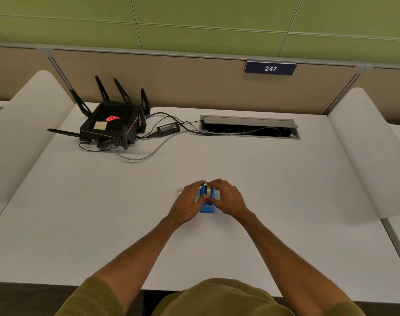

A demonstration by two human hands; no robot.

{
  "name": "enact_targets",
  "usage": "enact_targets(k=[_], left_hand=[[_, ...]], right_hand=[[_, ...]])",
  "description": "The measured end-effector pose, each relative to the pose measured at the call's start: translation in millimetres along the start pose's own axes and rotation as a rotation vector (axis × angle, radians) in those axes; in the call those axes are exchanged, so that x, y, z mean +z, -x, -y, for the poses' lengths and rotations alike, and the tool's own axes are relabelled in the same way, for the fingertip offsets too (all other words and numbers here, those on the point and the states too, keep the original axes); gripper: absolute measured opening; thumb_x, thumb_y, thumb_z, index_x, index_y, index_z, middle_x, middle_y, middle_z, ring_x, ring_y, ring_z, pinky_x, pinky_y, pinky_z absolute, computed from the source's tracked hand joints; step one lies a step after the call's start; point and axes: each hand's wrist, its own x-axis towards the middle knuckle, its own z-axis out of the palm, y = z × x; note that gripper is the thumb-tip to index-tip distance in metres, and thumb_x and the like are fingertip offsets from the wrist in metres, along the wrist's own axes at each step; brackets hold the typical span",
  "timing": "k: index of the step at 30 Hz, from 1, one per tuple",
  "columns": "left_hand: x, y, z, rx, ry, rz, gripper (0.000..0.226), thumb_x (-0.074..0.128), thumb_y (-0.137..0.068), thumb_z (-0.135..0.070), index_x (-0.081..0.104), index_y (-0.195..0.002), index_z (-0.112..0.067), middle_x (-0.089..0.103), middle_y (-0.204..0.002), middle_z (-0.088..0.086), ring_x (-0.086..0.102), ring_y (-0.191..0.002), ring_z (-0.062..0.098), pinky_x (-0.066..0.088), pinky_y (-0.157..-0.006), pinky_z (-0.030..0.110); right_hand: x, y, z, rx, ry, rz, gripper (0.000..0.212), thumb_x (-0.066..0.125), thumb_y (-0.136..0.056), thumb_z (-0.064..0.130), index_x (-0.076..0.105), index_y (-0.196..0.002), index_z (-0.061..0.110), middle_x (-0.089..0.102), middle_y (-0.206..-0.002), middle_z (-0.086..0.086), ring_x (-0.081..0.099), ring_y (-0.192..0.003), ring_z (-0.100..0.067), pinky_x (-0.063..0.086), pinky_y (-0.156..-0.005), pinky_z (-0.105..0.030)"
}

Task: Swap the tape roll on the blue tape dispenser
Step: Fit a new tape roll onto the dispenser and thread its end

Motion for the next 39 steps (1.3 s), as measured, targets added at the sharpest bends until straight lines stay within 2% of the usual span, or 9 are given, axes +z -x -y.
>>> enact_targets(k=[4,7,10,18,29,35,39], left_hand=[[1.4,-4.8,-1.2,0.005,-0.032,-0.003,0.052,0.055,-0.107,-0.031,0.043,-0.156,-0.016,0.051,-0.157,0.002,0.047,-0.147,0.020,0.038,-0.126,0.038],[1.3,-5.6,0.4,0.033,-0.086,-0.008,0.052,0.062,-0.104,-0.029,0.048,-0.151,-0.015,0.056,-0.151,0.002,0.052,-0.142,0.020,0.041,-0.122,0.035],[1.6,-6.4,0.5,0.064,-0.127,0.005,0.051,0.066,-0.101,-0.029,0.051,-0.148,-0.015,0.058,-0.149,0.001,0.052,-0.140,0.019,0.043,-0.121,0.038],[4.5,-9.8,-3.1,0.031,-0.147,-0.006,0.052,0.063,-0.102,-0.036,0.050,-0.149,-0.016,0.057,-0.149,0.001,0.052,-0.139,0.018,0.044,-0.118,0.034],[2.1,-14.8,-1.7,0.040,-0.198,-0.005,0.050,0.065,-0.102,-0.030,0.052,-0.148,-0.015,0.058,-0.149,0.002,0.051,-0.141,0.020,0.043,-0.121,0.036],[4.1,-14.4,-1.5,0.037,-0.192,-0.016,0.051,0.068,-0.100,-0.033,0.052,-0.146,-0.018,0.059,-0.147,0.000,0.052,-0.138,0.019,0.045,-0.119,0.037],[4.5,-14.5,-2.7,0.042,-0.189,-0.028,0.051,0.066,-0.100,-0.041,0.053,-0.144,-0.019,0.060,-0.144,-0.001,0.053,-0.135,0.018,0.048,-0.115,0.035]], right_hand=[[-1.5,4.0,-2.5,-0.003,-0.010,-0.048,0.058,0.068,-0.100,0.046,0.054,-0.153,0.025,0.055,-0.156,0.006,0.054,-0.142,-0.016,0.045,-0.117,-0.036],[-6.3,6.0,-5.1,-0.046,0.033,-0.113,0.044,0.065,-0.103,0.039,0.064,-0.145,0.027,0.064,-0.147,0.008,0.059,-0.135,-0.015,0.048,-0.111,-0.036],[-8.7,4.6,-4.2,-0.084,0.131,-0.101,0.038,0.061,-0.105,0.039,0.069,-0.140,0.028,0.068,-0.142,0.009,0.062,-0.130,-0.013,0.049,-0.104,-0.034],[-3.0,3.1,-4.1,-0.106,0.239,-0.051,0.045,0.054,-0.107,0.045,0.060,-0.149,0.029,0.056,-0.154,0.008,0.054,-0.139,-0.013,0.046,-0.111,-0.034],[-1.8,3.2,-2.9,-0.157,0.470,-0.079,0.053,0.039,-0.108,0.058,0.058,-0.150,0.031,0.056,-0.154,0.011,0.061,-0.131,-0.011,0.047,-0.099,-0.032],[-2.7,2.1,0.6,-0.152,0.428,-0.119,0.046,0.038,-0.112,0.049,0.066,-0.142,0.030,0.064,-0.146,0.011,0.070,-0.118,-0.014,0.050,-0.088,-0.033],[-7.5,0.6,-0.8,-0.138,0.371,-0.093,0.044,0.043,-0.110,0.051,0.068,-0.141,0.032,0.063,-0.146,0.015,0.074,-0.102,-0.015,0.054,-0.084,-0.029]])
